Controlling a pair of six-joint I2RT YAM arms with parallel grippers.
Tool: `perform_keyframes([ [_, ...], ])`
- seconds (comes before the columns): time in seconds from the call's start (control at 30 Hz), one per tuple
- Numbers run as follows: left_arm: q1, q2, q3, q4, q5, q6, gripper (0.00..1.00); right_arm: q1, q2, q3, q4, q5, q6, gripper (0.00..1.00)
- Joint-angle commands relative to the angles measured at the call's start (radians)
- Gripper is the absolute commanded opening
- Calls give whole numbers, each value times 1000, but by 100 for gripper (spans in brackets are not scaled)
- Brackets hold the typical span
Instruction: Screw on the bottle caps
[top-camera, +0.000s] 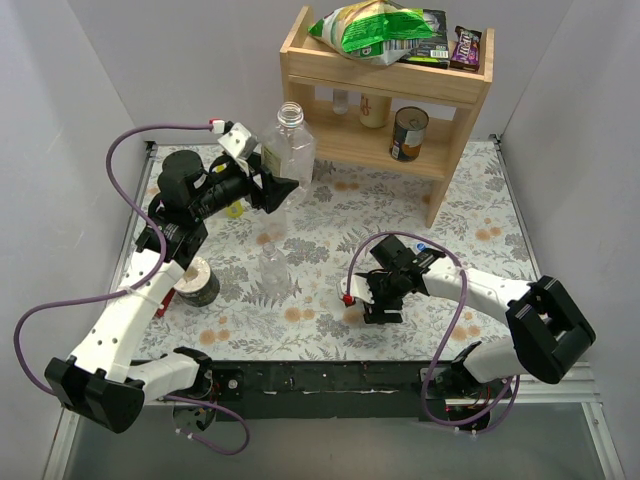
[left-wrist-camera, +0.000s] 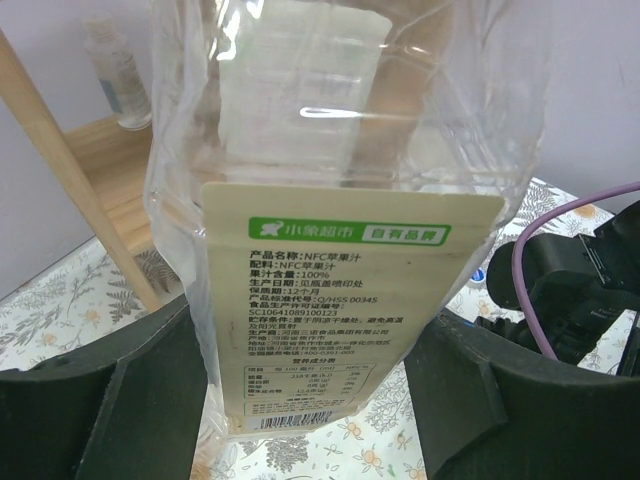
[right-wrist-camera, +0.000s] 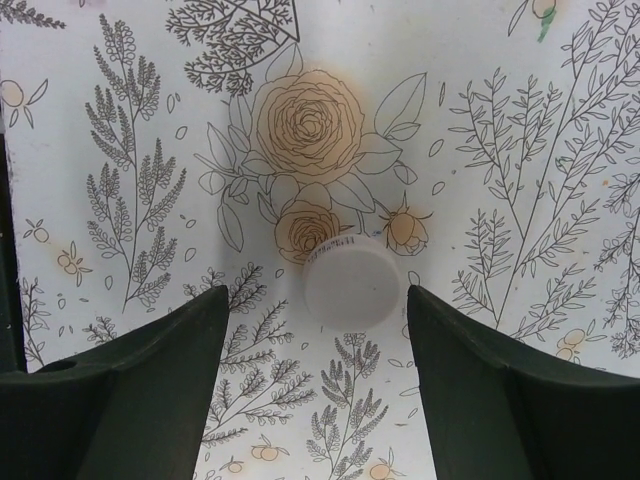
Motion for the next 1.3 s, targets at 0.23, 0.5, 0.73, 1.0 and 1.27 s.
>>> perform_keyframes([
  [0.23, 12, -31, -19, 28, 28, -19, 0, 4, 41, 4, 68, 21, 20, 71],
  [0.5, 15, -33, -33, 34, 30, -23, 0, 4, 52, 2, 74, 24, 9, 62],
  [0.73, 17, -31, -42, 39, 34, -25, 0, 6, 61, -2, 99, 37, 15, 61],
  [1.0, 17, -28, -45, 40, 41, -26, 0, 6, 54, -25, 93, 56, -6, 57],
  [1.27, 17, -22, -49, 37, 62, -28, 0, 15, 47, -47, 103, 42, -2, 51],
])
